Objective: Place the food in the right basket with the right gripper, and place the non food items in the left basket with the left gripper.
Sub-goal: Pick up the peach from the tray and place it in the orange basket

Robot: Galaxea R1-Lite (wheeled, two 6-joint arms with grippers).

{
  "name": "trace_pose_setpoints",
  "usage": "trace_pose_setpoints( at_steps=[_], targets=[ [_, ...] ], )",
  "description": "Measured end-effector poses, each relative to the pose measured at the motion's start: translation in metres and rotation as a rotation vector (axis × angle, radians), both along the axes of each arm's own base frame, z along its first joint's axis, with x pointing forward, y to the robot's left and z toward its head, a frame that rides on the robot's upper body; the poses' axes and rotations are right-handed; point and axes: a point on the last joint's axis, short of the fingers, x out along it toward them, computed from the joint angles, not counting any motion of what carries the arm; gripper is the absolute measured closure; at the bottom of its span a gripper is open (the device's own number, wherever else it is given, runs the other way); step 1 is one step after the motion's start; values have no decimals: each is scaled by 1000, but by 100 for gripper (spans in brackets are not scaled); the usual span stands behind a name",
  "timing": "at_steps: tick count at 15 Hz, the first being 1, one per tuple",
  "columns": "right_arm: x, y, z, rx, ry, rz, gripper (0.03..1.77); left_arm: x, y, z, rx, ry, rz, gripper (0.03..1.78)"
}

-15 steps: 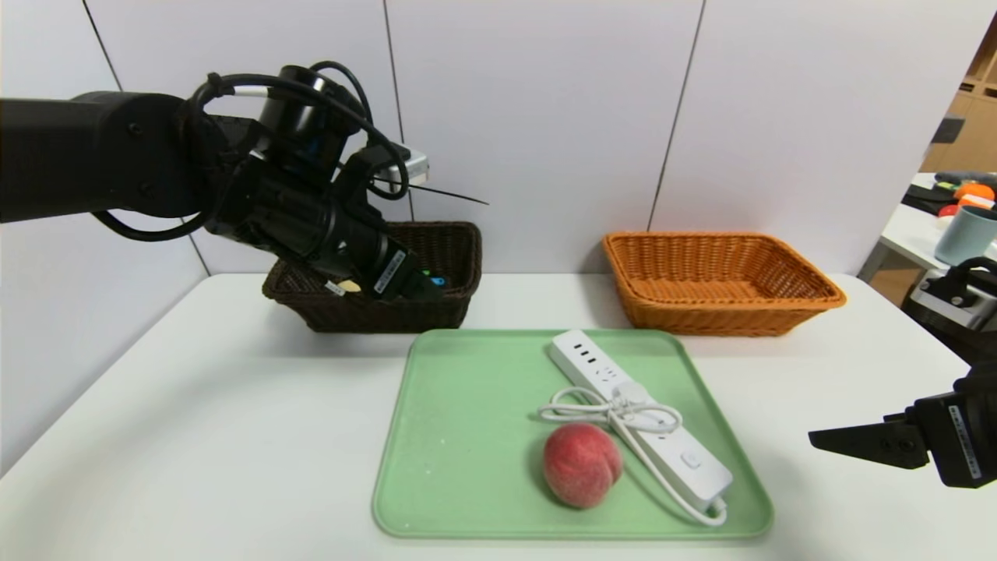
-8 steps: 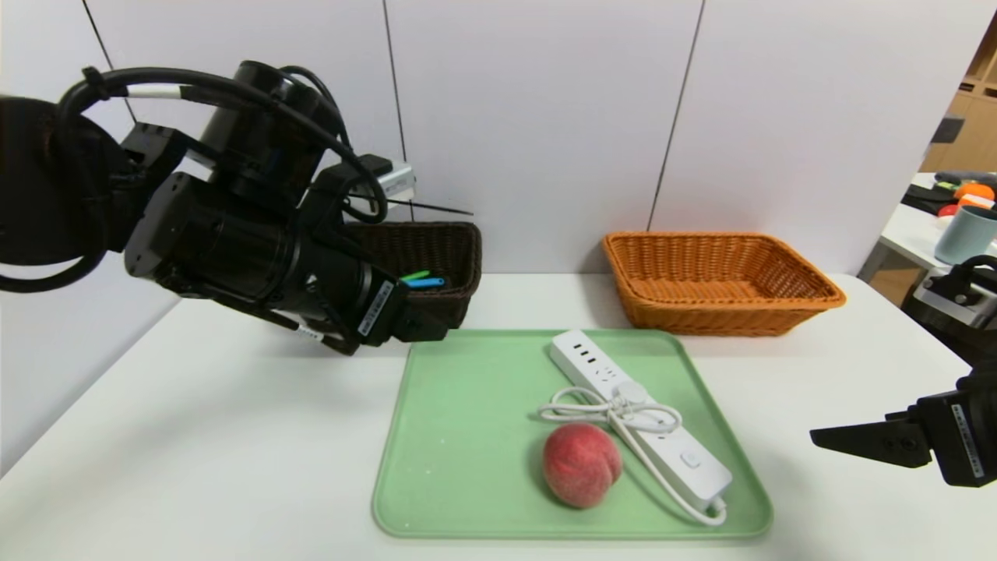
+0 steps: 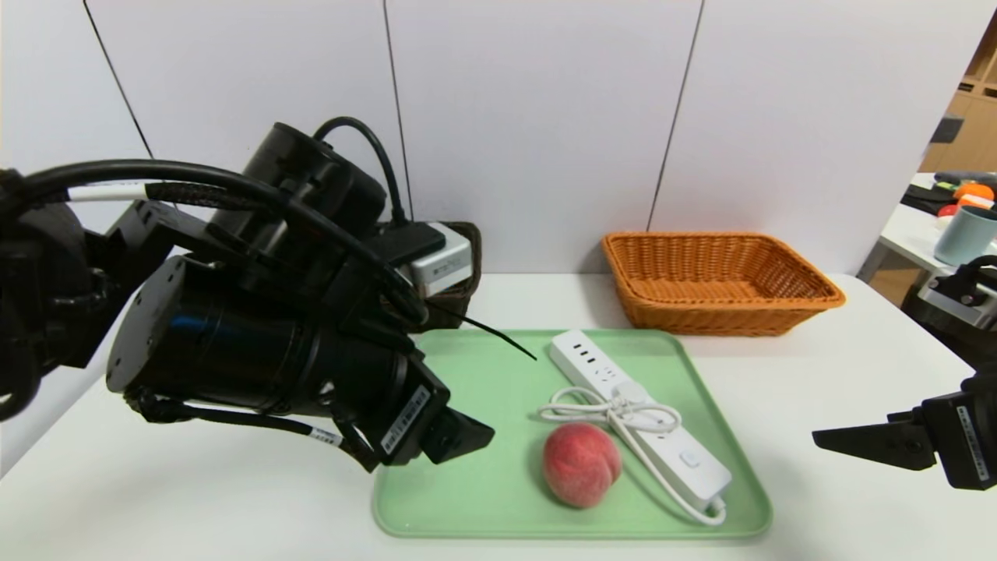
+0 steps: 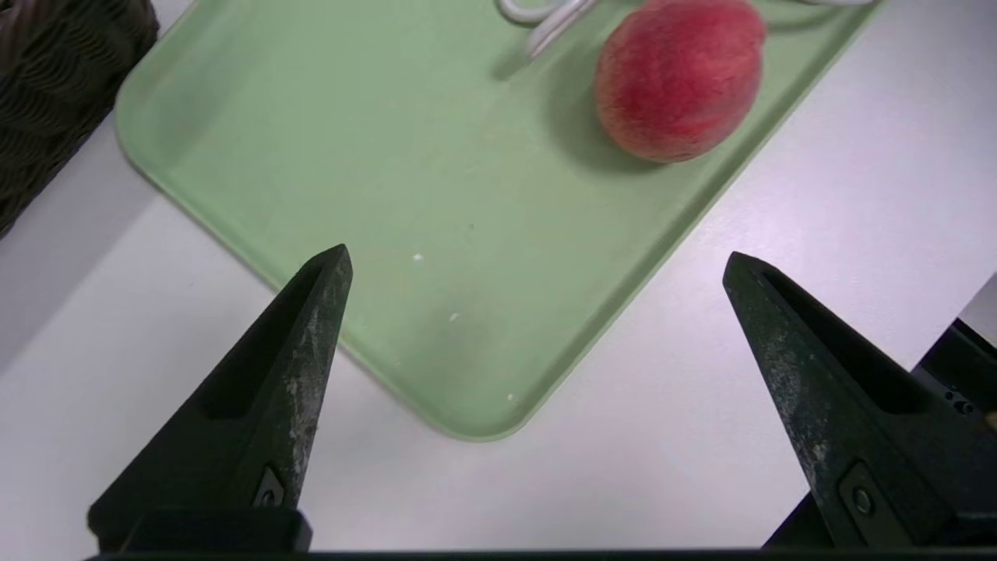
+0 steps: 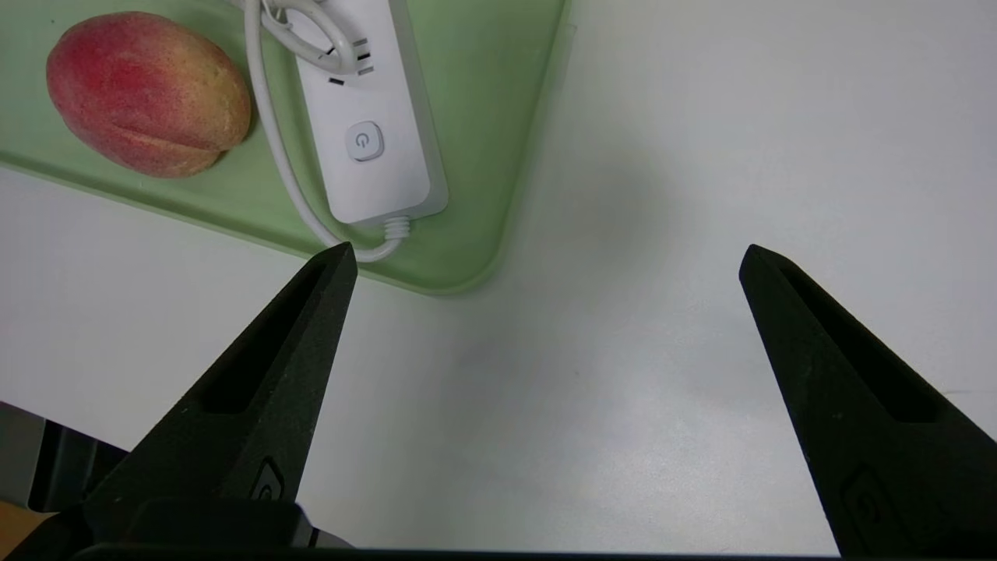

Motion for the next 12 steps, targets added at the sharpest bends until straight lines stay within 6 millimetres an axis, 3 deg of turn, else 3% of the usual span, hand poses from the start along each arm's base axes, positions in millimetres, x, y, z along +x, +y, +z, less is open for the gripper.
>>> trace_pose_setpoints(
  at_steps=[7,12],
  targets=[
    [1,8,9,5,-38,54,10,-13,8,-11,35,27,-19,12],
    [7,34,29,40,-86,179,10,-14,23,-2,25,-14,1,12]
  ],
)
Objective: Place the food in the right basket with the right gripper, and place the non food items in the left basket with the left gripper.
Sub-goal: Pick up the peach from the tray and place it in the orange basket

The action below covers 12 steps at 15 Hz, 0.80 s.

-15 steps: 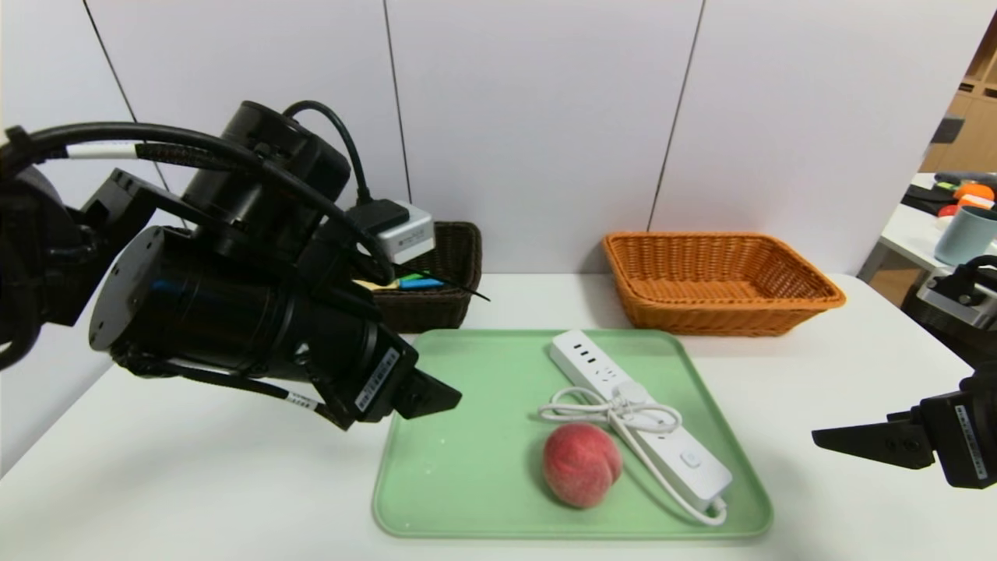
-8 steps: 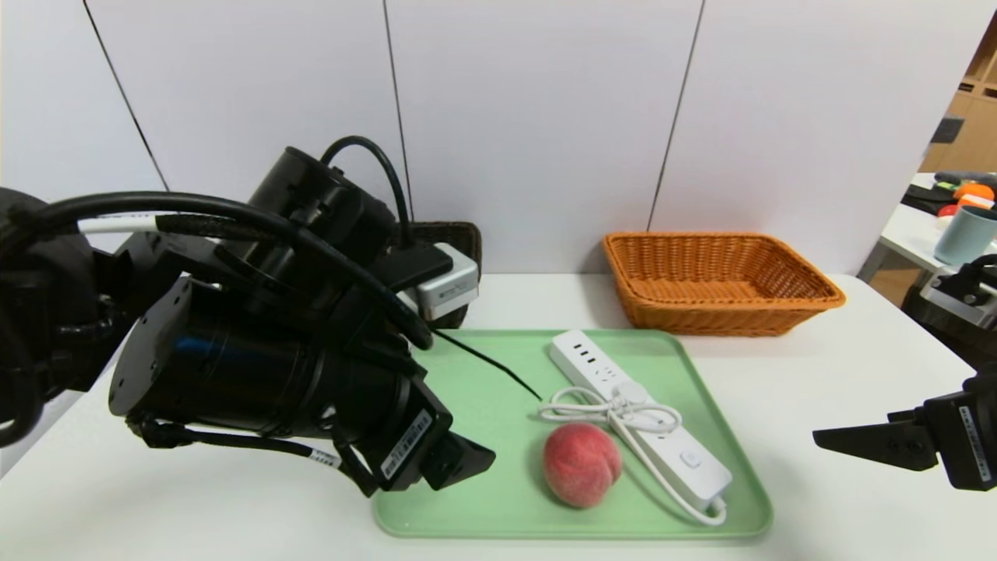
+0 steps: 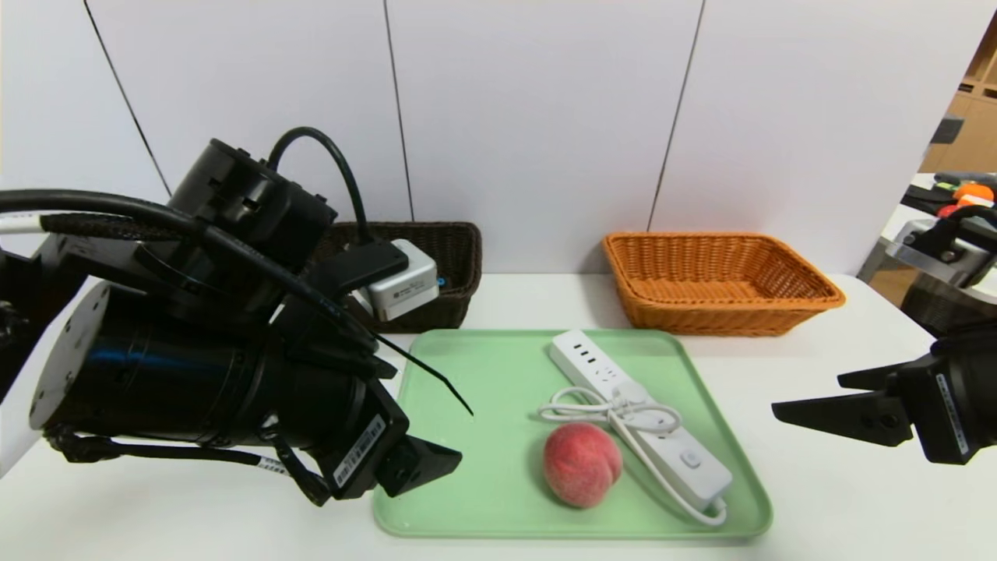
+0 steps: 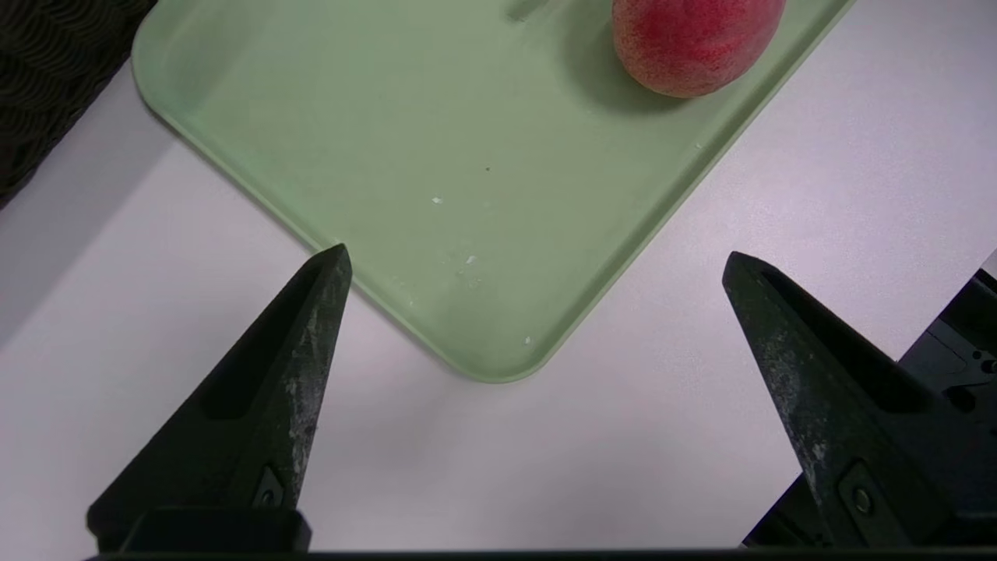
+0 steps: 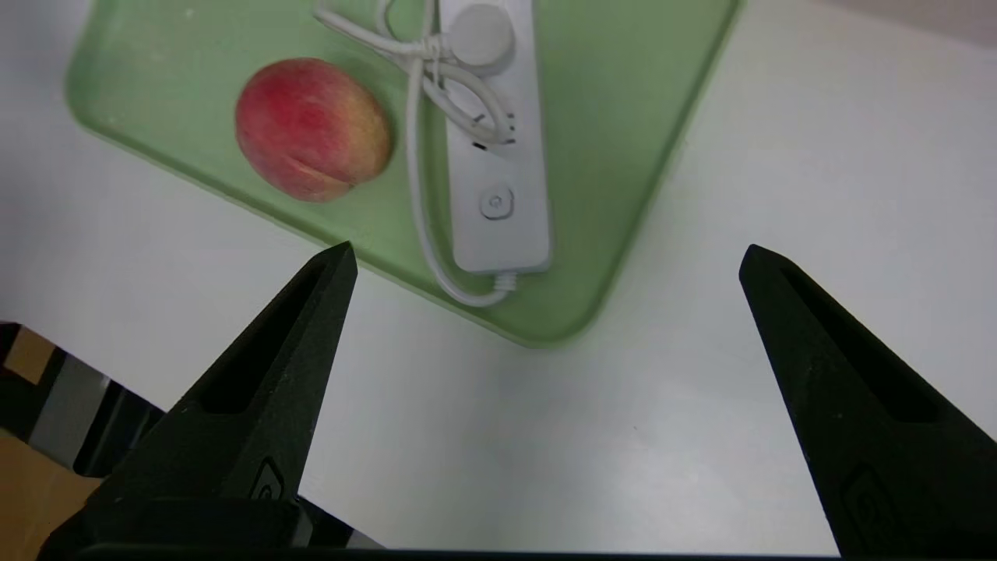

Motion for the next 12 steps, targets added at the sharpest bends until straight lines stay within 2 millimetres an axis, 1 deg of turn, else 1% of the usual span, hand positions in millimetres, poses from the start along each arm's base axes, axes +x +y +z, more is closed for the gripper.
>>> trace_pose_setpoints(
  at_steps=[4,6,8,12],
  targets=[
    [13,34,10,9,-1,138,10,2,8,3,4,-15,21,12],
    [22,55,10,9,18,198,10,3,12,4,2,-17,37,12],
    [29,75,6,-3,39,256,10,3,14,5,1,-20,42,12],
    [41,106,-9,-41,87,328,10,4,14,5,1,-24,46,12]
  ],
)
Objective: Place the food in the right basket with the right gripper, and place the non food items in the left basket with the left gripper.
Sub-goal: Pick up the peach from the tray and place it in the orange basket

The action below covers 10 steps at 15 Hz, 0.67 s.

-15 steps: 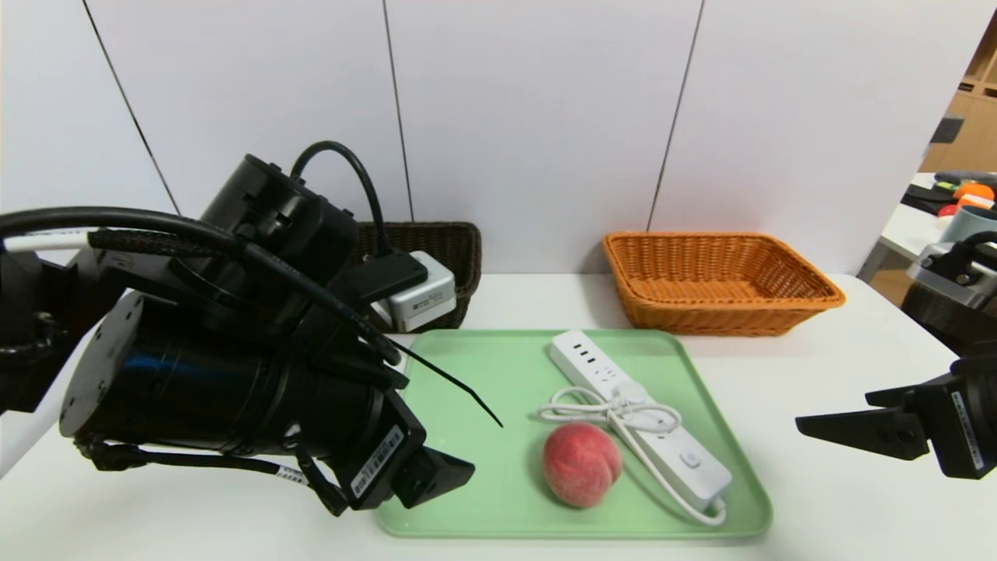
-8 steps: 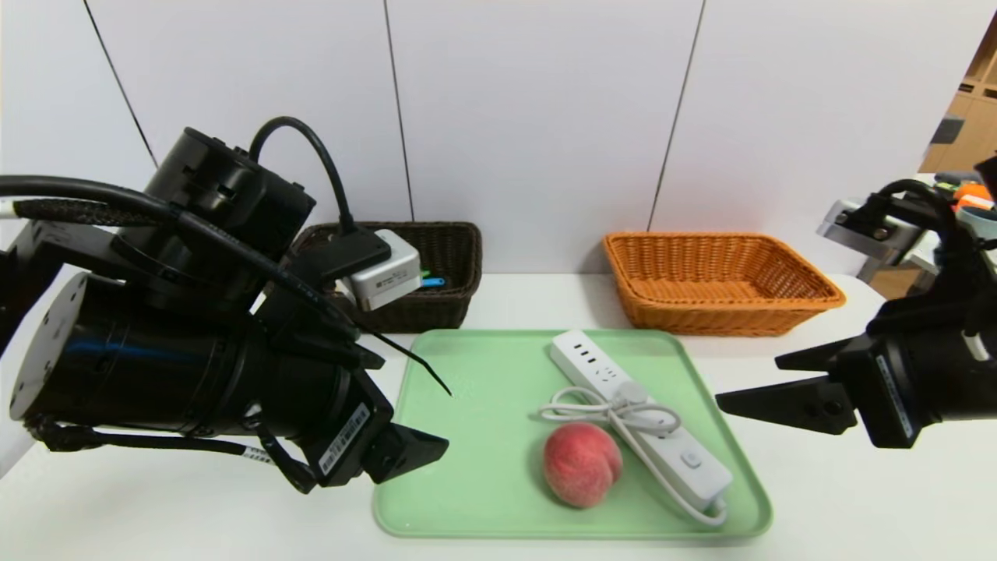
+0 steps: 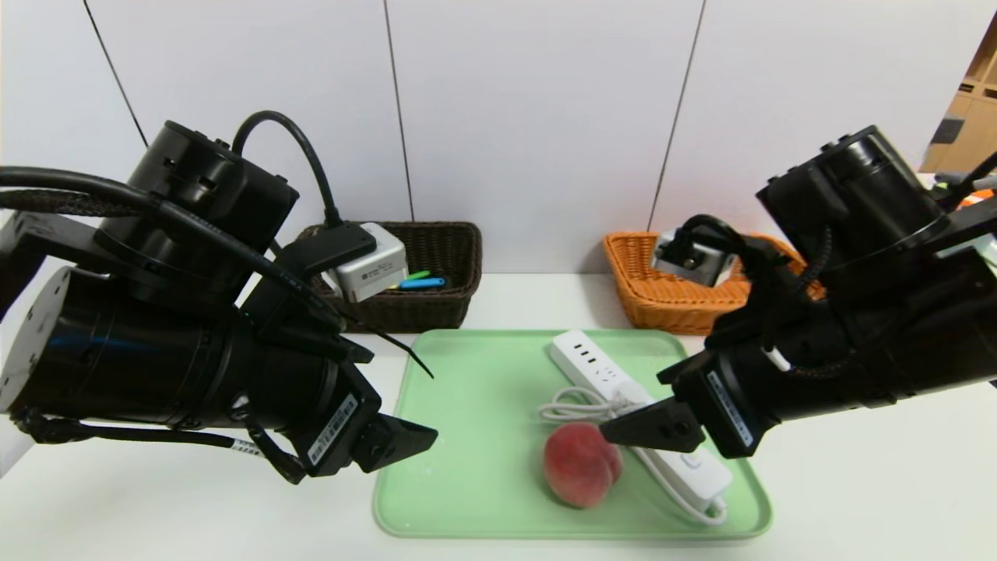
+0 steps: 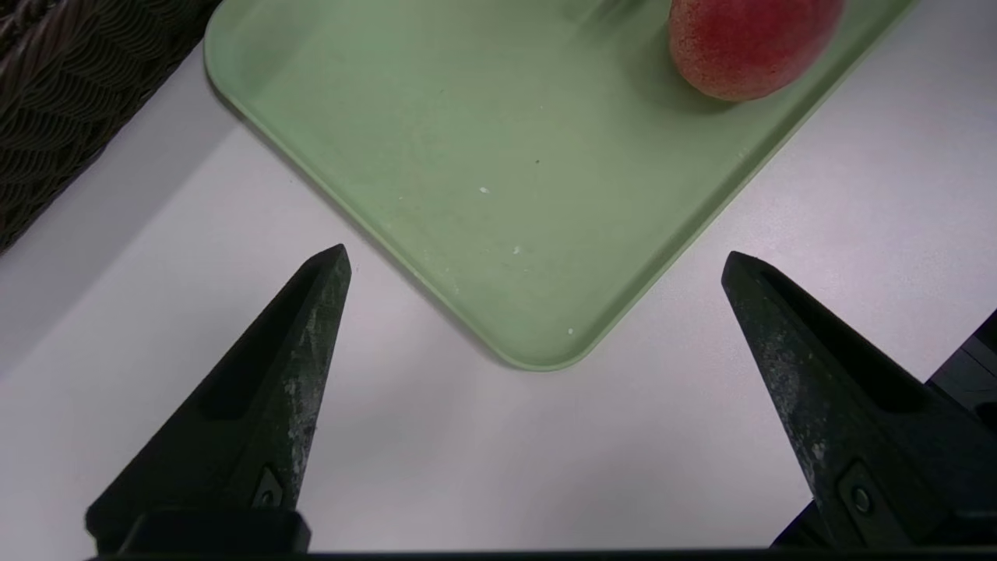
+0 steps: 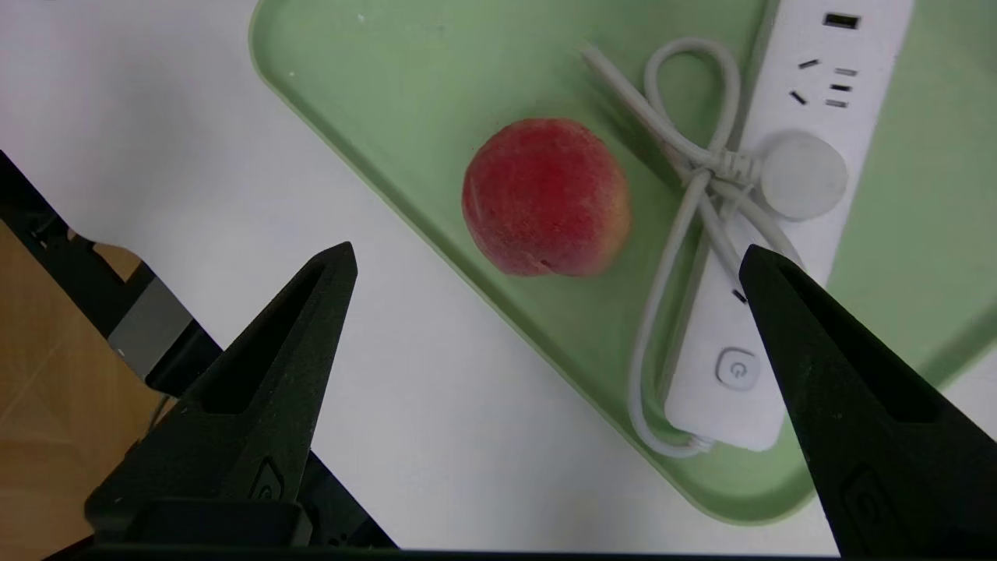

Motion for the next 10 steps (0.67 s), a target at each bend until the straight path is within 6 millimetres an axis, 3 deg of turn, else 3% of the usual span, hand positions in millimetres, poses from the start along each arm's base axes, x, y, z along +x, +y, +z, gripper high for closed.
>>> trace_pose_setpoints(
  at_steps=[5,10],
  targets=[
    [10,31,-30,-89,60,59,10,1,-1,0,-2,-3,0,12],
    [19,43,-51,-162,87,67,10,1,-1,0,-2,-1,0,12]
  ],
)
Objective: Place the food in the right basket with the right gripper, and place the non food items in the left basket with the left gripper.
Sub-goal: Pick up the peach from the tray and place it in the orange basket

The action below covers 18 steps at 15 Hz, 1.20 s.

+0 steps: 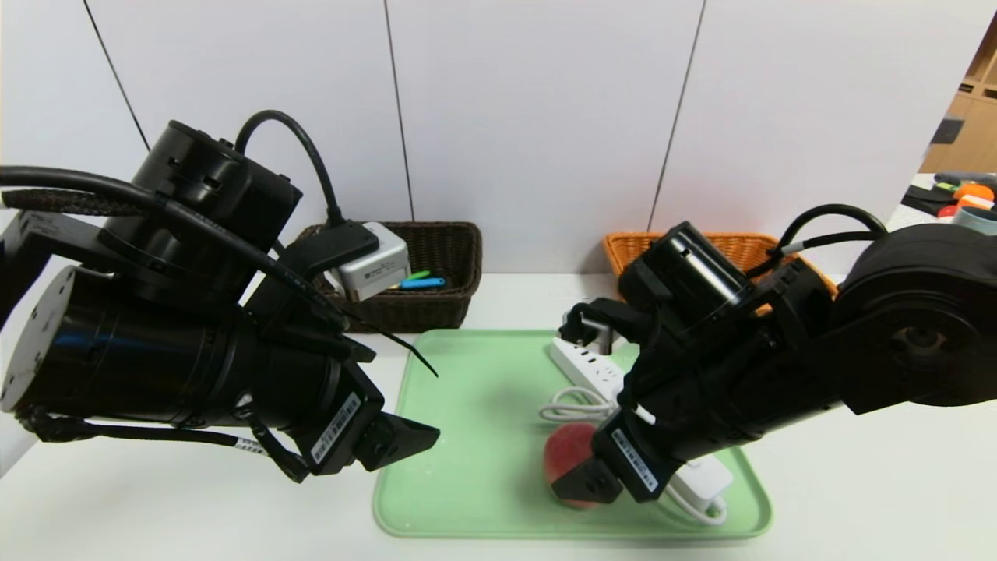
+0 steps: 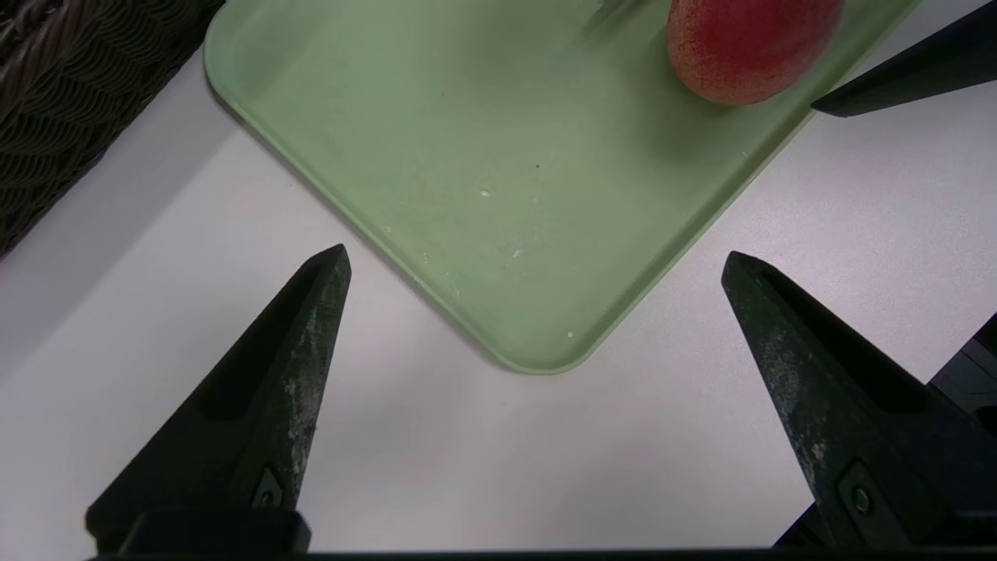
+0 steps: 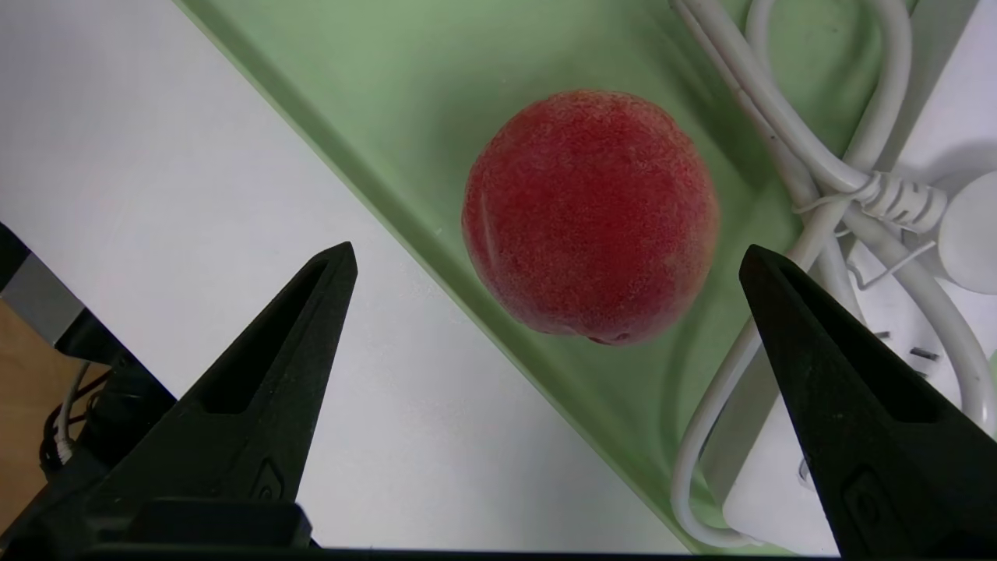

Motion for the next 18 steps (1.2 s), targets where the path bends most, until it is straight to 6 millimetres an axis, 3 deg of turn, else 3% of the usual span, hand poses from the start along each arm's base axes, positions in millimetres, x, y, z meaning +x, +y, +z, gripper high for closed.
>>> trace_pose_setpoints(
  at_steps=[12,13,15,18],
  targets=[
    [9,13,-23,-62,25,6,11,0,0,-1,1,4,0,12],
    [10,15,-25,-66,17,0,32,0,0,-1,0,4,-1,12],
    [11,16,-26,-65,13,0,59,0,0,-1,-1,2,-1,12],
    [12,17,-27,-65,13,0,66,0,0,0,-3,-1,-1,12]
  ],
)
